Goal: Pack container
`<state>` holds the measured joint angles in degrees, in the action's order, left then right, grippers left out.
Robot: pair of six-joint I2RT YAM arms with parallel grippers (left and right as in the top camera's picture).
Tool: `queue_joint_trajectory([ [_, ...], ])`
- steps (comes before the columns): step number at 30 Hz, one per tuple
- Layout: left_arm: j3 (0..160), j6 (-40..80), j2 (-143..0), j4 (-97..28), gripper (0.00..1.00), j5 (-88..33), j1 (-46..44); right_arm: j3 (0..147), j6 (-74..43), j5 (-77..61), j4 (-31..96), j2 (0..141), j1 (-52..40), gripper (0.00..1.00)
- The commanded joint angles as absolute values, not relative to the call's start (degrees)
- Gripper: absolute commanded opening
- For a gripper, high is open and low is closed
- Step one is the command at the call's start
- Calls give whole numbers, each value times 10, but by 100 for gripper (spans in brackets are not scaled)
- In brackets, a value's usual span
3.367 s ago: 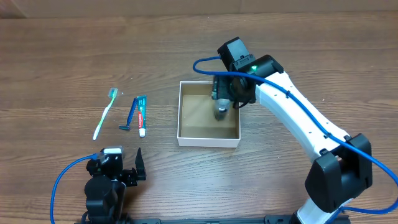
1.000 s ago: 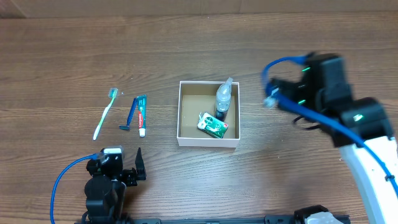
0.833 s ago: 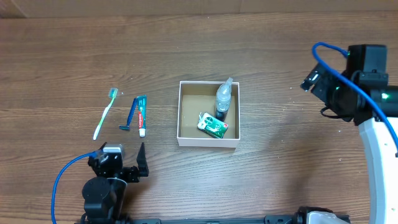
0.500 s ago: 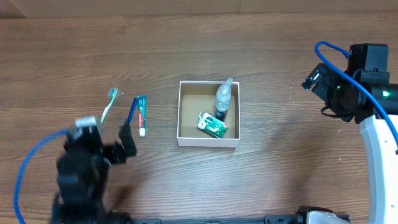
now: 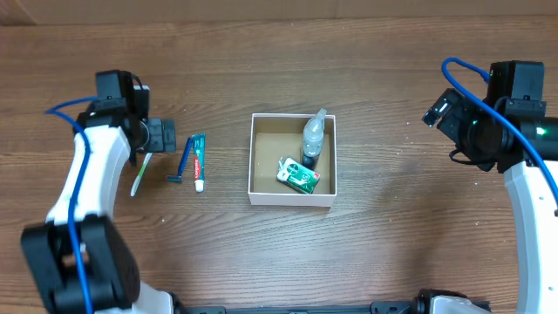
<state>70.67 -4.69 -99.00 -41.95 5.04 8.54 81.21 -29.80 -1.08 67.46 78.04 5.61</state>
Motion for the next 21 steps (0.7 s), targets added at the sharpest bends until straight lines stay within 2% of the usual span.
queue_joint_trajectory([
  [1,718,-76,-1074,-402,97,51,95,817,-301,-7,672,778,58,100],
  [4,718,-103,-1118,-359,93,49,98,817,-301,-7,672,778,58,100],
  [9,718,-116,-1170,-322,77,39,106,817,-301,-7,672,778,58,100],
  [16,733,-86,-1172,-361,7,-23,116,817,-301,-7,672,778,58,100],
  [17,745,-86,-1172,-377,4,-26,116,817,-301,-7,672,778,58,100],
  [21,860,-72,-1158,-507,4,-58,114,817,-301,-7,672,778,58,100],
])
